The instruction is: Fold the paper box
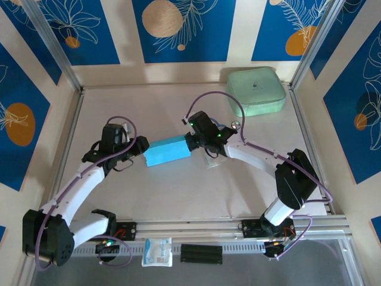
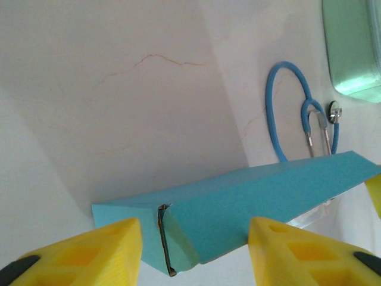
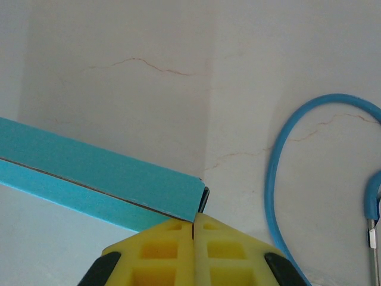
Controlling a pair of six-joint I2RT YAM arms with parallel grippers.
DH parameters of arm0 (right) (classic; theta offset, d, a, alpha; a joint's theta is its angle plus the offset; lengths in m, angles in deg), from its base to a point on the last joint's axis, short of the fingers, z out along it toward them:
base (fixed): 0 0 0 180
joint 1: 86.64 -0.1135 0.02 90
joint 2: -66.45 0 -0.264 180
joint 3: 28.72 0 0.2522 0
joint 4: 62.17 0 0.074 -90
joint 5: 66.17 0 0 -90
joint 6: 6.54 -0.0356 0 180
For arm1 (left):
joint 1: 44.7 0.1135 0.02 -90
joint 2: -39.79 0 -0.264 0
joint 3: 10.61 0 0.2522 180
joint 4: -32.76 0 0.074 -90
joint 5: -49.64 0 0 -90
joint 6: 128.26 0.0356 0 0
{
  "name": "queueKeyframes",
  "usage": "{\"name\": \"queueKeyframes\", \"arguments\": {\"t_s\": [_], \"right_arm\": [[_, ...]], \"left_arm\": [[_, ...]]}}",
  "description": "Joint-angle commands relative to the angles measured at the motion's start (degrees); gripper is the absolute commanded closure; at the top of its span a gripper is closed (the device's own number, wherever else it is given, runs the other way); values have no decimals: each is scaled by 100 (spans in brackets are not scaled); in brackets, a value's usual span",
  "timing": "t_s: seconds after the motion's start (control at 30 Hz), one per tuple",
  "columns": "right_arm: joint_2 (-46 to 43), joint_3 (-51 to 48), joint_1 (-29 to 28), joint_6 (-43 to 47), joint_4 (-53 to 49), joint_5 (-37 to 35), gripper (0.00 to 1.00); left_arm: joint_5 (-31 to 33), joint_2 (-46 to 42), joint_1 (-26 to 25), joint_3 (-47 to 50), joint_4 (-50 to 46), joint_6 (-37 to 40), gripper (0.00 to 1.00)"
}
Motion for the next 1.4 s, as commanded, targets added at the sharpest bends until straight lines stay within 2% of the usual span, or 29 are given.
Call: {"name": "queueKeyframes", "arguments": {"t_s": [0.0,0.17,0.33,0.6,0.83,0.93,1.0,1.13,1.37], "right_arm": [[136,98,-74,-4,-300,42,97],[119,179,-130,-60,-454,95,92],[35,346,-264,-65,-735,298,85],[-213,450,-255,-158,-982,238,63],[-620,387,-255,-189,-998,309,52],[-826,418,-172,-475,-1014,354,40],[-913,508,115,-1009,-1072,662,35],[-676,944,944,-2199,-1472,1967,34],[75,1384,1076,-2290,-1904,2627,38]], "left_arm": [[-84,-70,52,247,-46,-79,53],[-58,-153,74,521,41,-22,60],[-112,-166,74,564,92,70,64],[-153,-192,74,517,90,92,65],[-205,-197,78,515,136,92,66],[-249,-188,69,493,135,120,66],[-280,-180,74,471,131,164,67],[-330,-179,65,464,138,259,68],[-320,-144,57,447,136,299,68]]}}
